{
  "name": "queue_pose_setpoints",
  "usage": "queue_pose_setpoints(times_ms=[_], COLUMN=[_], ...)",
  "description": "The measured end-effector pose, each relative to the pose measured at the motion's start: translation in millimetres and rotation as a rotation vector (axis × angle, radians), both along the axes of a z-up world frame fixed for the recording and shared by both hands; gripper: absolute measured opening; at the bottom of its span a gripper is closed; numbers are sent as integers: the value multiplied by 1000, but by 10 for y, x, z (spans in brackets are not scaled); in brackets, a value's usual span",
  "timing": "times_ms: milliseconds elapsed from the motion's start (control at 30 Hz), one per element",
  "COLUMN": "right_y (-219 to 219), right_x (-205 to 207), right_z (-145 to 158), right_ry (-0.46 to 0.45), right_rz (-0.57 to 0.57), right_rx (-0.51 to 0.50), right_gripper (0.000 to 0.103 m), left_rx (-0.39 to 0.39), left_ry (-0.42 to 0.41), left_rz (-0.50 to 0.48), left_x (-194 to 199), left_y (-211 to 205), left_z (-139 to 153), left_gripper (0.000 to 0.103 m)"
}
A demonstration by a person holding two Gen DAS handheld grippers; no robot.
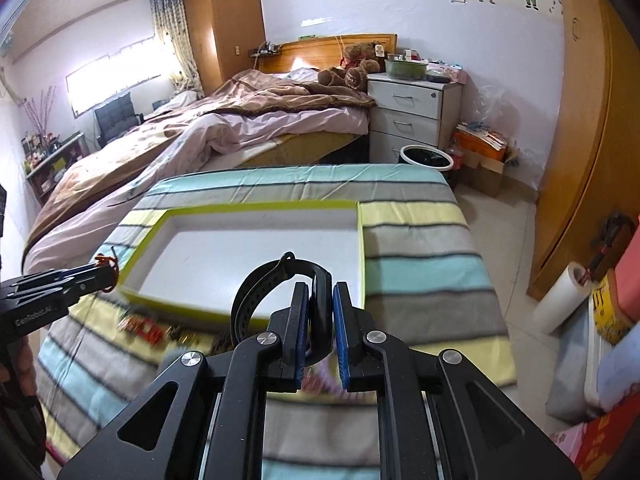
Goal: Organize jewelry
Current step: 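Carry the red charm and black bracelet into the green box and release both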
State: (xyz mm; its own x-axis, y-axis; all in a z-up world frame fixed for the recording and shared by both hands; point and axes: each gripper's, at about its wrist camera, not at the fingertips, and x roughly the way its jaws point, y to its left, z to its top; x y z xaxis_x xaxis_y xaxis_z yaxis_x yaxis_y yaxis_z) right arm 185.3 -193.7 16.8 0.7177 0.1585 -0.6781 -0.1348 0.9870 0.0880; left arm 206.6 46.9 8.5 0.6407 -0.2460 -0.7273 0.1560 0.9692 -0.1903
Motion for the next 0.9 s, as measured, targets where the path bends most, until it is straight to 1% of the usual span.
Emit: queue_pose_setpoints(times_ms=[67, 133, 167, 333, 433, 500, 567, 600, 700, 900], right_y=[4, 7, 7, 11, 53, 96, 113, 123, 158, 172], right_x=[219, 374, 467, 808, 945, 1015, 1080, 1104, 1134, 1200], right_z=[-48, -101, -135, -293, -371, -435, -498, -527, -578, -623], right_ry=[19, 39, 48, 87, 106, 117, 135, 143, 148, 161], right_rz=[1, 1, 0, 1, 8, 17, 24, 27, 38, 38], right_rx=[-5, -18, -23, -29, -54, -78, -80, -86, -119, -125], right_gripper=[13, 13, 13, 13, 13, 13, 13, 13, 13, 13], left_rx=[-5, -1, -3, -1, 2, 6, 2, 15, 15, 22], left_ry=[4, 33, 39, 92, 122, 134, 141, 141, 141, 143], left_rz=[-13, -18, -5, 4, 21, 25, 17, 27, 26, 19], left_x=[160, 307, 394, 689, 848, 907, 945, 955, 978, 1005], left_y=[-1, -3, 16, 30, 40, 38, 38, 38, 41, 36], left_z=[-38, -113, -161, -353, -495, -567, -622, -640, -653, -656], left_gripper=[19, 19, 19, 19, 19, 19, 19, 19, 19, 19])
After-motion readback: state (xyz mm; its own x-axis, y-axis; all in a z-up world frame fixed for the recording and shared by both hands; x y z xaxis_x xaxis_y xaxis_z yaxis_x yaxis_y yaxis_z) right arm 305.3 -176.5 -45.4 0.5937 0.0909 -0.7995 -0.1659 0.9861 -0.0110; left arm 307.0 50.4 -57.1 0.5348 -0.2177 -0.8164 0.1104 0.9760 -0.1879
